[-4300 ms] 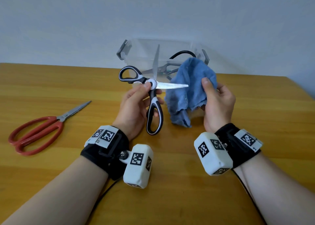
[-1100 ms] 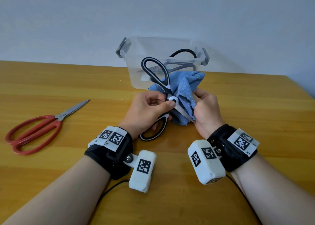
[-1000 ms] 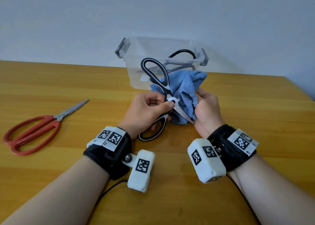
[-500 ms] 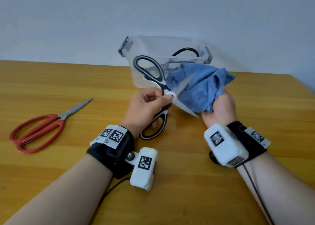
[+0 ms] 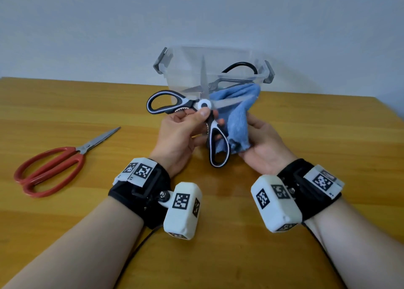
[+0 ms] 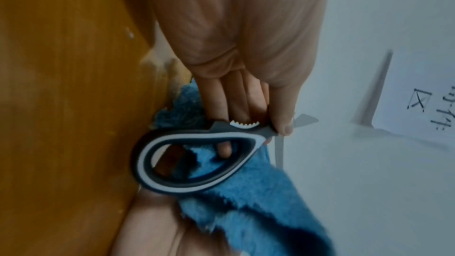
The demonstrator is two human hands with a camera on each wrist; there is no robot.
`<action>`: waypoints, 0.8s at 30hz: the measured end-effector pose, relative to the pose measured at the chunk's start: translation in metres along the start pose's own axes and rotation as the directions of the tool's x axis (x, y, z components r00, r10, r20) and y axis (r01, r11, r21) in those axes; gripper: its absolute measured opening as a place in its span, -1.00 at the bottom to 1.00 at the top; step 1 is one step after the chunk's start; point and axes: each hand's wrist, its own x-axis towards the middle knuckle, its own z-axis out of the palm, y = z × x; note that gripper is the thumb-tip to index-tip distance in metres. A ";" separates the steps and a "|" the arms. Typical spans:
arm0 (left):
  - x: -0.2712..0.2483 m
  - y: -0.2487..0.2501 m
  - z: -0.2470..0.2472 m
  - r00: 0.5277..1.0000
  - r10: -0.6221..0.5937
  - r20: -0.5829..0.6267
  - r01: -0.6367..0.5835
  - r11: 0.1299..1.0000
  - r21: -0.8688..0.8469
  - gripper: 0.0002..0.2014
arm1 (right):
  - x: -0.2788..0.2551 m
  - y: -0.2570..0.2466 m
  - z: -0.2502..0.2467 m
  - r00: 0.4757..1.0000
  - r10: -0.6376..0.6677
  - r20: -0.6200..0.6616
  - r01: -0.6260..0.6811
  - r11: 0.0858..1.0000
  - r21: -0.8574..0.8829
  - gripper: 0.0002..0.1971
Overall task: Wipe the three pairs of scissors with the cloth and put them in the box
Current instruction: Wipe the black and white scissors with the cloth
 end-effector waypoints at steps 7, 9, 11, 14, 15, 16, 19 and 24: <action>-0.003 -0.009 0.004 0.999 0.006 0.041 -0.013 0.983 0.184 -0.55 | -0.002 0.008 0.012 0.992 -0.093 -0.087 0.069 0.966 -0.248 -0.85; -0.003 -0.010 0.005 0.997 -0.038 0.065 0.025 0.980 0.197 -0.77 | -0.002 0.007 0.013 0.981 -0.113 -0.156 0.069 0.962 -0.263 -0.81; -0.004 -0.009 0.006 0.993 -0.082 0.082 0.063 0.975 0.212 -0.84 | -0.002 0.007 0.015 0.969 -0.128 -0.209 0.068 0.959 -0.274 -0.81; -0.003 -0.008 0.008 0.994 -0.071 0.081 0.054 0.980 0.191 -0.75 | -0.002 0.007 0.016 0.953 -0.140 -0.270 0.066 0.962 -0.265 -0.81; -0.003 -0.008 0.008 0.996 -0.059 0.073 0.045 0.982 0.183 -0.71 | -0.003 0.006 0.016 0.951 -0.144 -0.273 0.071 0.963 -0.259 -0.82; -0.002 -0.009 0.008 0.997 -0.048 0.063 0.036 0.983 0.182 -0.67 | -0.003 0.007 0.015 0.953 -0.149 -0.263 0.083 0.966 -0.244 -0.83; -0.002 -0.010 0.007 0.999 -0.027 0.037 0.019 0.982 0.189 -0.55 | -0.004 0.004 0.012 0.953 -0.155 -0.262 0.112 0.979 -0.169 -0.85; -0.002 -0.010 0.002 1.000 -0.020 -0.011 0.022 0.974 0.224 -0.70 | 0.001 -0.002 0.001 0.888 -0.208 -0.410 0.142 0.972 -0.187 -0.85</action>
